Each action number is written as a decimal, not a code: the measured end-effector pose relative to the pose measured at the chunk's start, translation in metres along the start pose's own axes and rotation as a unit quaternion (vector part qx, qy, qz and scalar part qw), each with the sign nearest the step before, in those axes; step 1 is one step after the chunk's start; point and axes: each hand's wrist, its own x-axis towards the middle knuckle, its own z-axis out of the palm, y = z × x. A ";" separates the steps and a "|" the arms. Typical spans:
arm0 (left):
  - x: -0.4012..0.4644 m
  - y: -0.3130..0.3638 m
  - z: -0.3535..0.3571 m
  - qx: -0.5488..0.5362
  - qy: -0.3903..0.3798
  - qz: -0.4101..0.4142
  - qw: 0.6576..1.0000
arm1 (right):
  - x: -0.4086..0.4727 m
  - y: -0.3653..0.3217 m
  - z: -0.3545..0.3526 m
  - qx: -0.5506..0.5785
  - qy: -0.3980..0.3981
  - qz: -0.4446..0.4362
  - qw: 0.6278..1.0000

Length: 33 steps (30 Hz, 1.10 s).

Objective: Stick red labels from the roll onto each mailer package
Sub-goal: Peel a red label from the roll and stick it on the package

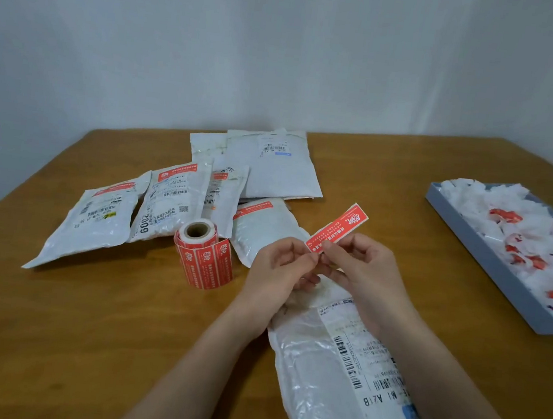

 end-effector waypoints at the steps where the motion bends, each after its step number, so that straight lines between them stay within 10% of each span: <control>1: -0.001 0.000 0.001 -0.001 -0.002 0.012 1.000 | 0.000 0.000 0.000 0.003 -0.008 0.005 1.000; 33: -0.002 0.002 -0.003 -0.039 0.036 0.012 0.999 | 0.005 0.000 -0.003 0.037 0.114 -0.024 0.993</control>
